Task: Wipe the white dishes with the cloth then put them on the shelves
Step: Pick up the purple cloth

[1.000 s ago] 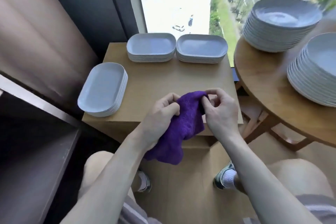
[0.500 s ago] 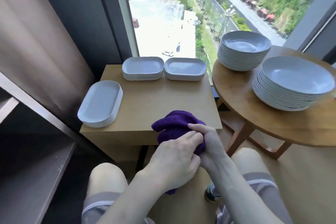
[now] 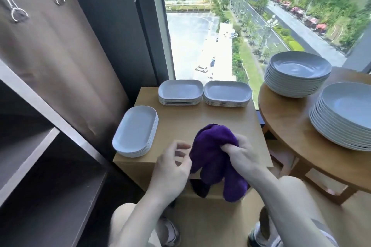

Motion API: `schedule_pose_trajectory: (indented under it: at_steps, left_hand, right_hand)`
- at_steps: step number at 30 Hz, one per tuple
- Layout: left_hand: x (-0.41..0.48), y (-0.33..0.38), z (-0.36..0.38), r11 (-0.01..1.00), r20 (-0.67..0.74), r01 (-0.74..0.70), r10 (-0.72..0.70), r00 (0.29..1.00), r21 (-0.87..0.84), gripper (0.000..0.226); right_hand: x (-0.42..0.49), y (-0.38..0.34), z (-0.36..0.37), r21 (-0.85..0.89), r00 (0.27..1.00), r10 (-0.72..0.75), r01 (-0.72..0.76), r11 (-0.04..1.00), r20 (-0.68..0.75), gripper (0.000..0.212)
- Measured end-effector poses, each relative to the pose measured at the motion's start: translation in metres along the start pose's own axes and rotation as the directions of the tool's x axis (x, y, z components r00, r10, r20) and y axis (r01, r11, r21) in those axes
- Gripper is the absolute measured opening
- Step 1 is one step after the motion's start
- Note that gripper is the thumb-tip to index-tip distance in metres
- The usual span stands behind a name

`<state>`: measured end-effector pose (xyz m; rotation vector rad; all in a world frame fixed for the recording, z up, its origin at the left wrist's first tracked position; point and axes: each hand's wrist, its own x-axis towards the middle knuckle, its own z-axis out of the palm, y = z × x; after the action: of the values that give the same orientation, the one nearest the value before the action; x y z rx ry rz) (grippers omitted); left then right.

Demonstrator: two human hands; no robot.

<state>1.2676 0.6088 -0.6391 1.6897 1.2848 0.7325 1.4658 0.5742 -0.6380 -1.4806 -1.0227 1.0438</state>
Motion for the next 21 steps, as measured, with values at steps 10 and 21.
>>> schedule_pose_trajectory:
  at_steps: [10,21]
  left_hand:
    - [0.083,0.021,0.088,0.973,0.139,-0.053,0.086,0.986,-0.225,0.023]
    - [0.101,-0.056,0.003,0.961,-0.295,0.216,-0.260,0.920,-0.173,0.026]
  right_hand:
    - [0.033,0.015,-0.036,0.233,0.992,-0.027,0.056,0.971,-0.123,0.031]
    - [0.076,0.035,-0.034,0.261,0.969,0.061,0.003,0.965,-0.238,0.012]
